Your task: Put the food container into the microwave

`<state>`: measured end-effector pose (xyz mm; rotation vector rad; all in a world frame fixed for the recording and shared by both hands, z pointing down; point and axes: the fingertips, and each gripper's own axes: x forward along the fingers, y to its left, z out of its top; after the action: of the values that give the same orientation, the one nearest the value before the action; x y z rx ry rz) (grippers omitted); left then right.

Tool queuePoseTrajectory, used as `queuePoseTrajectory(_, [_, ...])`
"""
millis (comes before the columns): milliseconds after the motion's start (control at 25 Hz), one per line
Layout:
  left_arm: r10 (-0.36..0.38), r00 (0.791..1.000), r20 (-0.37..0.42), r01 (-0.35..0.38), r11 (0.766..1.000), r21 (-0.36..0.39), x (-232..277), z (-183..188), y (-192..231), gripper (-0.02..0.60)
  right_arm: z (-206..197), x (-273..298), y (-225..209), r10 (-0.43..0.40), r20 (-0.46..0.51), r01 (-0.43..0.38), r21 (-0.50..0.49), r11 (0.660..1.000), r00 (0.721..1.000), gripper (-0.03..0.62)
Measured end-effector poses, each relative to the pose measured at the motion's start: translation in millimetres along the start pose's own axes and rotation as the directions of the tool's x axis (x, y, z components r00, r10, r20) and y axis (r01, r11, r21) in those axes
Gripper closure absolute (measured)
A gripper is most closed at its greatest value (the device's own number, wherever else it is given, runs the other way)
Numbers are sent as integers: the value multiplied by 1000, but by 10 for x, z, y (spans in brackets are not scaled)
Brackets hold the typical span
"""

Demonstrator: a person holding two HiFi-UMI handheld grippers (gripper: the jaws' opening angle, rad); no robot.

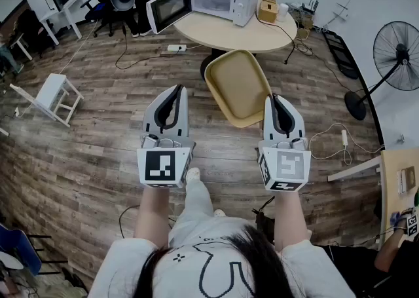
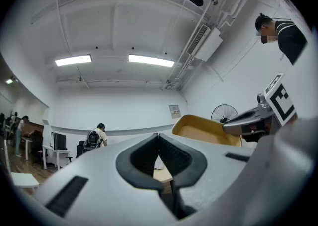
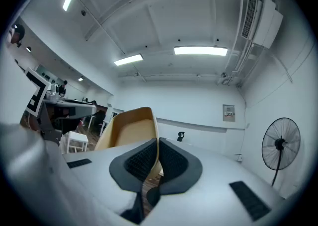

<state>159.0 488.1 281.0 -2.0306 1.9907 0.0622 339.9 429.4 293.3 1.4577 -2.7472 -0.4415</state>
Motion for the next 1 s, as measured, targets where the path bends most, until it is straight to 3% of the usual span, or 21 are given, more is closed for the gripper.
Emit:
queuePoseTrajectory(160, [3, 999, 43, -3, 1000, 0, 229, 40, 14, 572, -43, 185, -84, 12, -3, -12, -5, 1000, 1000, 557])
queuePoseTrajectory(560, [22, 998, 52, -21, 999, -24, 1255, -295, 378, 572, -280, 1187, -426, 9, -26, -9, -9, 1000, 1000, 557])
queuePoseTrajectory(1000, [38, 999, 38, -37, 999, -15, 2709, -722, 1268, 572, -506, 2883, -599, 2, -38, -1, 23, 1000, 999, 557])
